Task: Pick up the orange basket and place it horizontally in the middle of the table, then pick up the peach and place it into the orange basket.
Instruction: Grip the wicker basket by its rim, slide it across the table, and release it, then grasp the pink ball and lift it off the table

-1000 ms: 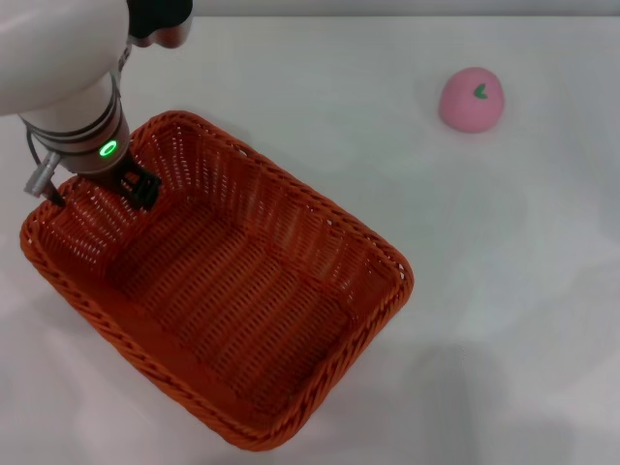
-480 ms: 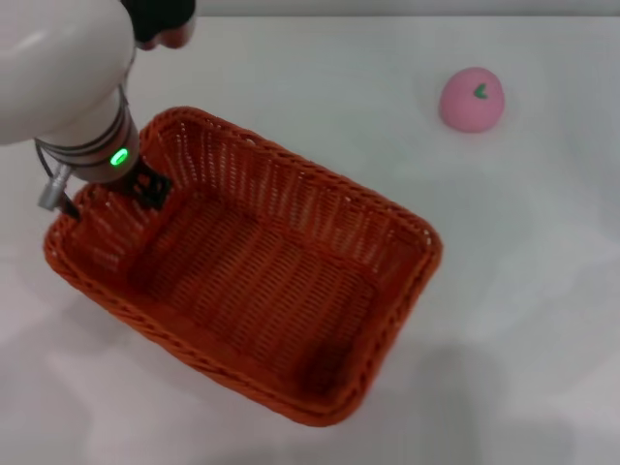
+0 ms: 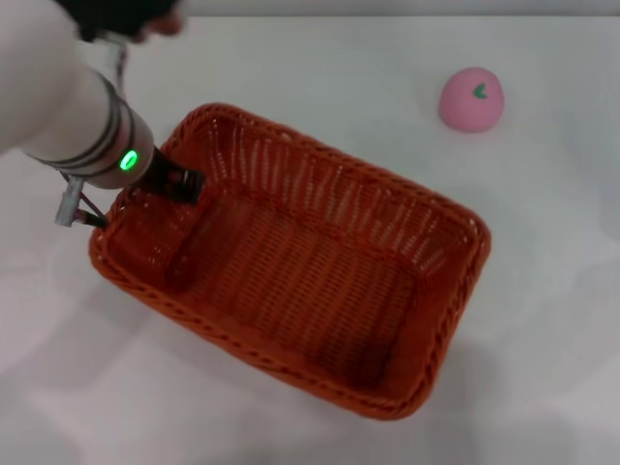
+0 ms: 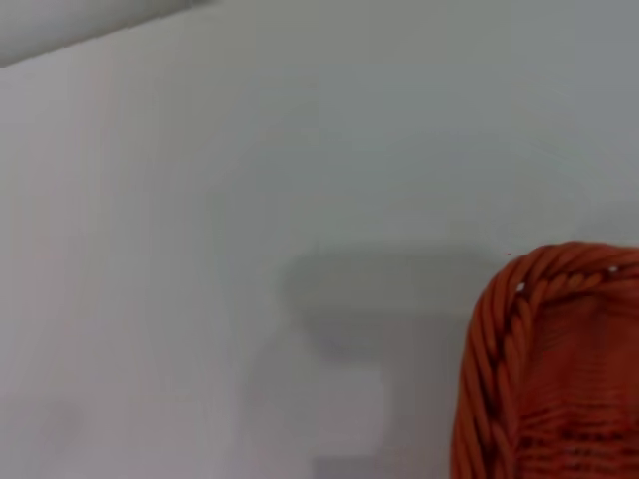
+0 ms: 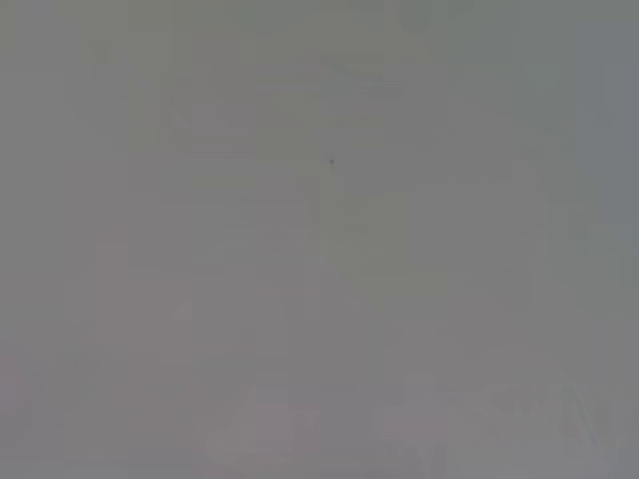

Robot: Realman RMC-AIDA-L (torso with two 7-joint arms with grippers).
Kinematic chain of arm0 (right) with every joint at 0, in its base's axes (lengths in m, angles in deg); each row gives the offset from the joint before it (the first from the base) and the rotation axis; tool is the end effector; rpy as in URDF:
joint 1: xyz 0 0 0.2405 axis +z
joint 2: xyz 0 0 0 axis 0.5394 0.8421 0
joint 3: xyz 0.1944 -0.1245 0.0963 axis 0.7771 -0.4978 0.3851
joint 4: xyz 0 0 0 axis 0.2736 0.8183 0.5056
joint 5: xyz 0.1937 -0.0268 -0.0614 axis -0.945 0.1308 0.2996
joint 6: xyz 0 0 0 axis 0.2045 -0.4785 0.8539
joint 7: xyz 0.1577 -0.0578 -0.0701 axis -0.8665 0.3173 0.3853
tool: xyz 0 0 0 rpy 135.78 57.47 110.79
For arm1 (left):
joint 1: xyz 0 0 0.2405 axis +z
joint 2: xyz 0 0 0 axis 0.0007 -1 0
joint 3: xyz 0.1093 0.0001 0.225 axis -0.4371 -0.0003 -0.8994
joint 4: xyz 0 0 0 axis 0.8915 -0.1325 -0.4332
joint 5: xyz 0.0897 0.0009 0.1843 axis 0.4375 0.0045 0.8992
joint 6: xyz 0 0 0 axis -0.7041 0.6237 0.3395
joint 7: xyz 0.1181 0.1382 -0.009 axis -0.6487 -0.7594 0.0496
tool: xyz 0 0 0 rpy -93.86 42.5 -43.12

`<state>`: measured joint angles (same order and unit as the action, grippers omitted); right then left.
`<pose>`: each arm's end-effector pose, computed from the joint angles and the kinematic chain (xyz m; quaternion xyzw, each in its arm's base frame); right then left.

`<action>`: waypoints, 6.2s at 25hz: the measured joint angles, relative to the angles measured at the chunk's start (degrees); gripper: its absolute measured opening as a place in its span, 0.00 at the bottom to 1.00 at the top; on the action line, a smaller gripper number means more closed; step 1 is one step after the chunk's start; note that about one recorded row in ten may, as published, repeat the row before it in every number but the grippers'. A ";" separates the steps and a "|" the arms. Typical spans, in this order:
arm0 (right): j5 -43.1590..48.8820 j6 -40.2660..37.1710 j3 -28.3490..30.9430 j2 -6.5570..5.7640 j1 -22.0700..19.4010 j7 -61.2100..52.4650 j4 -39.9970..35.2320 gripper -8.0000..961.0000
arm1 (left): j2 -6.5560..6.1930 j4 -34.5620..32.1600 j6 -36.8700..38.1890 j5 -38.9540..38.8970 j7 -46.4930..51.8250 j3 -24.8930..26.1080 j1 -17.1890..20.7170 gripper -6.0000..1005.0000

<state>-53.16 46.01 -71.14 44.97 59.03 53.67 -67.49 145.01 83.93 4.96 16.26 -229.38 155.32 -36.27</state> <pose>0.4237 0.4036 0.1326 -0.5664 0.3993 0.2064 0.6908 -0.1620 0.3549 -0.0704 -0.8069 -0.4419 0.1776 0.3494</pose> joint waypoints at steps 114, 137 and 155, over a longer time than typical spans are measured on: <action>27.30 2.33 -5.00 -2.25 -1.93 -28.25 -8.11 0.89 | -0.20 19.84 -25.87 8.83 -0.04 21.37 21.35 0.62; 43.21 14.06 -5.17 -2.56 -2.68 -42.61 -13.68 0.88 | -0.05 13.03 -40.88 11.43 0.00 21.37 23.59 0.62; 76.26 25.34 -5.24 -0.58 1.27 -73.71 -27.98 0.88 | -0.11 13.24 -42.27 11.39 0.09 21.42 24.30 0.62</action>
<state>23.10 71.35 -76.38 44.39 60.30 -20.04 -95.46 144.90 97.17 -37.31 27.66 -229.29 176.74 -11.97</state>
